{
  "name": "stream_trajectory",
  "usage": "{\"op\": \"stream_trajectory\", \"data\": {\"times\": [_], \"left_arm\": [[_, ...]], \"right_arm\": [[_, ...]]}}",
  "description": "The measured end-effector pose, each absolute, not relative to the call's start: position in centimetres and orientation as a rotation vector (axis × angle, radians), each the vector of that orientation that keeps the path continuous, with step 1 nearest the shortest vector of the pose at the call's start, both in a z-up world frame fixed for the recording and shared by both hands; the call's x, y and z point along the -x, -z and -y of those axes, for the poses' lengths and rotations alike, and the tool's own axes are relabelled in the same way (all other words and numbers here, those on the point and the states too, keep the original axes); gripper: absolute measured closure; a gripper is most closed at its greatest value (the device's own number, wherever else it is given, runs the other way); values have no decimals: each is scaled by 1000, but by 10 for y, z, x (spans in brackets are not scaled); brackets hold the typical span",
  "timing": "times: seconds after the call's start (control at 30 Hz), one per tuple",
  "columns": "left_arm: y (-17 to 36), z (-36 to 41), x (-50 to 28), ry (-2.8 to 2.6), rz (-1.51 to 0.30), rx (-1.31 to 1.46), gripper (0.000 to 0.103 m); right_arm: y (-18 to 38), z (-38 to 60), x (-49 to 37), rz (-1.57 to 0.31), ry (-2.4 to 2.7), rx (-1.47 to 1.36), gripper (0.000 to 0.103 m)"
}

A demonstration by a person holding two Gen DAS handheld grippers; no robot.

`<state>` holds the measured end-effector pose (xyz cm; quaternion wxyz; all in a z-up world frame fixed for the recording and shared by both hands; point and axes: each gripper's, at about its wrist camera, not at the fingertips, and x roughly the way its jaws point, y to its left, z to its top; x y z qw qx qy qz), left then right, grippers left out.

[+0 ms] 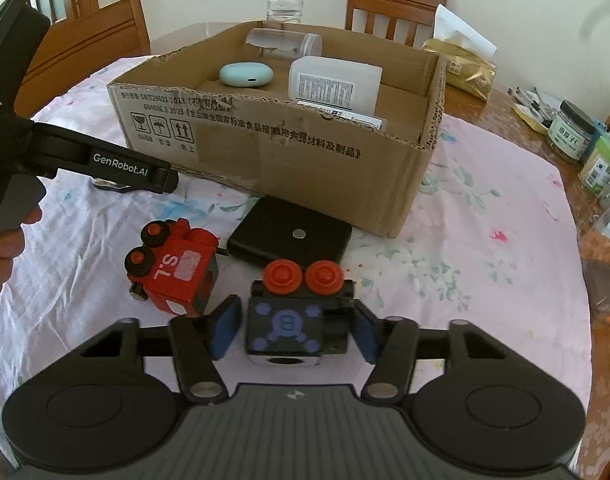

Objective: Organize rigid objects
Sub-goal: 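Grasp the cube toy with the right tool while the left tool grasps the correction tape, then carry the cube toy and correction tape into the cardboard box and release both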

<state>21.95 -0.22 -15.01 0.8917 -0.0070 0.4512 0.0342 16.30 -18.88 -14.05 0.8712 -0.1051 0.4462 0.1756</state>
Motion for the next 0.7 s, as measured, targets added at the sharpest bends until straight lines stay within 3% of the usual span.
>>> {"op": "stream_trajectory", "data": {"times": [0.7], "left_arm": [[137,1,-210,49,-957,-114,13]], "right_arm": [[134,198,-160,-945,-375,227,46]]}}
